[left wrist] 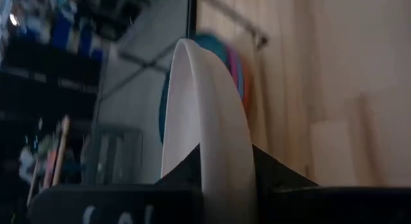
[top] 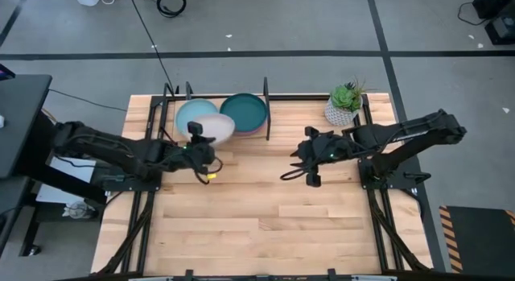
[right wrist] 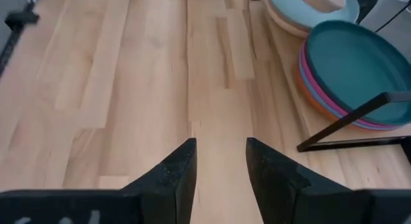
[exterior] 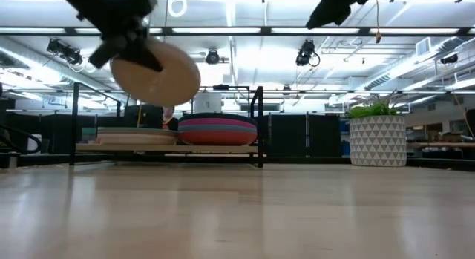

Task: Place and stack plates onto a shelf
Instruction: Stack the gray plate on top of the light blue plate, then return to Home Position

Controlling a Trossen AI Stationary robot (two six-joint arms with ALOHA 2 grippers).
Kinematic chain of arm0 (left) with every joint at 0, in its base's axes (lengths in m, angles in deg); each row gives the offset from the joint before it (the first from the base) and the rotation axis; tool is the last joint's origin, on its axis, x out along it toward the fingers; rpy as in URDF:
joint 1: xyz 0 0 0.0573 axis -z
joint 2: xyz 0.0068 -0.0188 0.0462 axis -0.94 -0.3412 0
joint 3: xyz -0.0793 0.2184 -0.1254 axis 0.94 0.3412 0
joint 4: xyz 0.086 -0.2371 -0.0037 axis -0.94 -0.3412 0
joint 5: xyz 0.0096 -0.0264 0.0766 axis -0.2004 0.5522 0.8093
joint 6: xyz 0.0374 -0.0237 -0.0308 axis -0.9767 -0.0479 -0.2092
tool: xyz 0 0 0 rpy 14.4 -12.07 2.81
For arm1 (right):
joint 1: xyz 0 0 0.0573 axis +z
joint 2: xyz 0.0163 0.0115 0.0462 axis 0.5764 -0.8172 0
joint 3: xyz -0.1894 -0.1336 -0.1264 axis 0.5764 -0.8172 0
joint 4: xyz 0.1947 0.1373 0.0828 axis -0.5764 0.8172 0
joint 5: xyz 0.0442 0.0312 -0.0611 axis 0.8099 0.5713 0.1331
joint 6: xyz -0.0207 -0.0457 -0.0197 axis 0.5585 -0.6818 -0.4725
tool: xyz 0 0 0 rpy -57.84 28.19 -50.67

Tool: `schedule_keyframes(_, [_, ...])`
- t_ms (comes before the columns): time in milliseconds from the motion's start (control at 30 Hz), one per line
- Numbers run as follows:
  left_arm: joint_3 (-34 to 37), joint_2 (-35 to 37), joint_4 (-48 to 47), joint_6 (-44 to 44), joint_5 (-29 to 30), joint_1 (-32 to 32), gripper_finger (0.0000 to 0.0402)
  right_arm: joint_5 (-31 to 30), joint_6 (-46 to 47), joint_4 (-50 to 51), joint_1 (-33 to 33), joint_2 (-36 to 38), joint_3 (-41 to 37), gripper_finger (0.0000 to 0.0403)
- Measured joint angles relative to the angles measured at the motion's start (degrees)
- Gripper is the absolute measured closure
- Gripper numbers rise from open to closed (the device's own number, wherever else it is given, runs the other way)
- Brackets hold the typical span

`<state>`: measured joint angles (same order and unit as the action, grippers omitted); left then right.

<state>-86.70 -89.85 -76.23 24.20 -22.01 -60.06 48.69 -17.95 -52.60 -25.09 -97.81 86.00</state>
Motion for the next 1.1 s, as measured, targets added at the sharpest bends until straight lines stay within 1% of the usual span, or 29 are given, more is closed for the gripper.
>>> schedule_keyframes(67, [0.77, -0.66, -1.18, 1.28, 0.04, -2.08, 0.0350, -0.01, -0.50, 0.43, 0.00, -0.91, 0.00, 0.0261])
schedule_keyframes(167, [3.76, -0.75, -1.55, 1.92, 0.27, -5.10, 0.0351, -0.02, -0.77, 0.58, 0.00, -2.05, 0.00, 0.0263])
schedule_keyframes(333, [8.00, -0.77, 0.20, 2.27, 4.40, -9.30, 0.0351, 0.00, -1.59, 0.65, 0.00, -2.88, -0.02, 0.0263])
schedule_keyframes(467, [9.88, -0.75, 6.23, 1.71, 3.93, -11.90, 0.0351, -0.02, -2.80, 0.40, -0.16, -2.90, -0.02, 0.0263])
schedule_keyframes(600, [10.54, -0.75, 6.87, 4.39, 3.66, -14.61, 0.0351, -0.04, -4.07, -0.21, -0.26, -2.91, -0.02, 0.0263])
schedule_keyframes(667, [10.54, -0.75, 6.83, 6.06, 2.42, -15.81, 0.0346, -0.02, -4.24, -0.60, -0.26, -2.88, -0.02, 0.0263])
schedule_keyframes(800, [10.54, -0.77, 7.04, 8.05, -1.25, -17.66, 0.0322, -0.02, -5.48, -0.61, -0.40, -2.89, -0.02, 0.0263])
schedule_keyframes(967, [10.44, -0.77, 7.23, 8.31, -1.84, -18.12, 0.0271, 0.02, -5.73, -0.63, -0.97, -2.90, -0.02, 0.0263])
schedule_keyframes(1100, [8.85, -0.75, 8.60, 8.25, -2.71, -17.12, 0.0236, 0.33, -5.75, -0.63, -1.62, -2.89, -0.02, 0.0263])
